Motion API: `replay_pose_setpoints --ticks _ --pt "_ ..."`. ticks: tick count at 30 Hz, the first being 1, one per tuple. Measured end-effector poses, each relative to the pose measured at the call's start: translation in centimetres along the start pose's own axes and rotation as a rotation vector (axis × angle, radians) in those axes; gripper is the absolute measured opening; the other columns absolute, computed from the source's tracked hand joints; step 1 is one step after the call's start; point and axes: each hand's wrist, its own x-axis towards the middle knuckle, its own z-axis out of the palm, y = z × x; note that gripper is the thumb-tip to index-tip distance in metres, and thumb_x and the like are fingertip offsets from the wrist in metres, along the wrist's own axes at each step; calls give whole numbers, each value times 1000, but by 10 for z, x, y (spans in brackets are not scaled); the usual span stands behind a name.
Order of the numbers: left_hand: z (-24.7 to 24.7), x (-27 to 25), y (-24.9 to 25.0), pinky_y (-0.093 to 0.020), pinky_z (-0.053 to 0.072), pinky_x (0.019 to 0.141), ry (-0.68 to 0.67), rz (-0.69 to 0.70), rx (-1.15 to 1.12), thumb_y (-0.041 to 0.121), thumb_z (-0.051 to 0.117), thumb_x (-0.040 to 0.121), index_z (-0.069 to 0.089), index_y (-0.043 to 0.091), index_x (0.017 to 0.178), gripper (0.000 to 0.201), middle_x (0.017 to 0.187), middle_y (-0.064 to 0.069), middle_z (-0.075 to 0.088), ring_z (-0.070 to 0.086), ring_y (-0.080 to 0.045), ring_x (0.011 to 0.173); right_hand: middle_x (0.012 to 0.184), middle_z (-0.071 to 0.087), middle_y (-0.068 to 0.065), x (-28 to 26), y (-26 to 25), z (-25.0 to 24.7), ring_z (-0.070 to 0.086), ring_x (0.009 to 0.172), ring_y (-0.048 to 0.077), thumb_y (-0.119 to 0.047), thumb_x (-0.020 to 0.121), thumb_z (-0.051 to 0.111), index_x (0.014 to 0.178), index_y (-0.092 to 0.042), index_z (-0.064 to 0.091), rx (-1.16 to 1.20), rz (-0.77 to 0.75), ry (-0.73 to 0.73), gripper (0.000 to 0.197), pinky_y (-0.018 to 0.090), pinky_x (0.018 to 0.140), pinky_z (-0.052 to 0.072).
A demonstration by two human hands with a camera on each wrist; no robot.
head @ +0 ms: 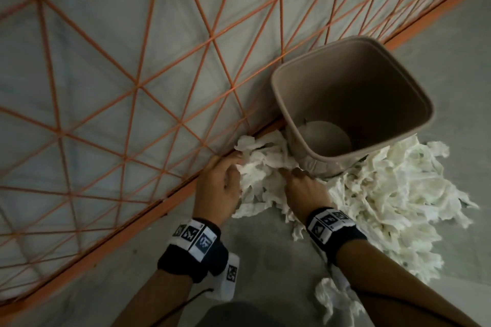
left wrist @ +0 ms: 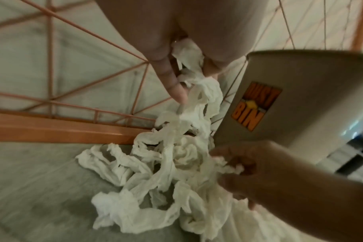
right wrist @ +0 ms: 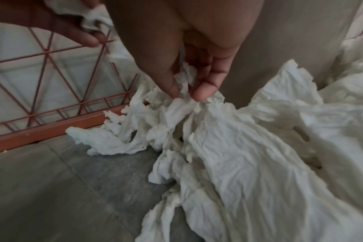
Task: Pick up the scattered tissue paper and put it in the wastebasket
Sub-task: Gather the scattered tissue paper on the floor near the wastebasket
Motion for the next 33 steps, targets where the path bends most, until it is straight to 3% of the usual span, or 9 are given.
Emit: replay_pose_setpoints --ticks 6,11,13,15,21,24,28,30,33 --pt "-11 -6 1 -20 34 58 163 -198 0 14 68 81 46 13 64 28 72 2 45 43 -10 61 99 63 18 -15 -5 -9 55 102 36 -26 85 50 87 -2 63 185 88 127 27 40 82 47" --pt "25 19 -13 -36 49 76 -70 -90 64 -2 55 82 57 18 87 20 96 -8 61 58 -21 86 69 48 7 -30 2 -9 57 70 35 -19 78 55 60 -11 43 359 119 207 23 32 57 34" --pt "42 36 -10 -41 52 83 -202 -32 152 8 53 89 58 20 114 29 116 -9 62 61 -29 100 81 53 11 -38 4 -9 57 72 37 -4 75 54 72 -6 54 405 100 234 4 34 57 39" --pt "57 57 -4 -41 51 88 -323 -14 286 20 46 94 48 29 133 40 126 -11 59 59 -33 108 108 53 12 -47 7 -11 59 83 36 1 78 54 99 -9 60 430 119 189 25 37 68 48" --pt "82 88 3 -41 43 96 -553 72 690 13 37 100 53 10 129 34 127 -14 62 56 -35 118 142 49 11 -66 15 -13 56 118 32 0 86 41 145 -32 26 379 127 -9 69 43 96 48" --pt "80 89 -10 -39 48 86 -513 9 537 20 43 97 57 15 125 32 116 -14 67 62 -35 108 150 34 5 -65 13 -14 52 123 32 9 81 40 148 -36 20 346 44 -27 83 41 97 48" --pt "51 65 -7 -38 50 83 -234 -117 157 29 55 90 64 9 103 25 108 -14 61 60 -32 97 117 60 2 -52 13 -10 63 105 24 14 78 40 139 -38 39 367 26 99 80 31 84 52" --pt "32 47 -8 -31 46 78 -112 -93 12 24 62 86 65 9 89 16 99 -6 56 57 -26 90 107 63 -1 -44 7 -9 66 96 22 0 89 44 134 -37 43 322 24 153 58 36 77 55" --pt "7 20 -12 -17 39 74 -58 -130 -136 7 64 81 62 10 83 4 95 -4 63 59 -17 87 131 49 6 -29 -1 -6 66 97 30 -43 97 40 141 -35 30 101 46 136 46 44 71 56"
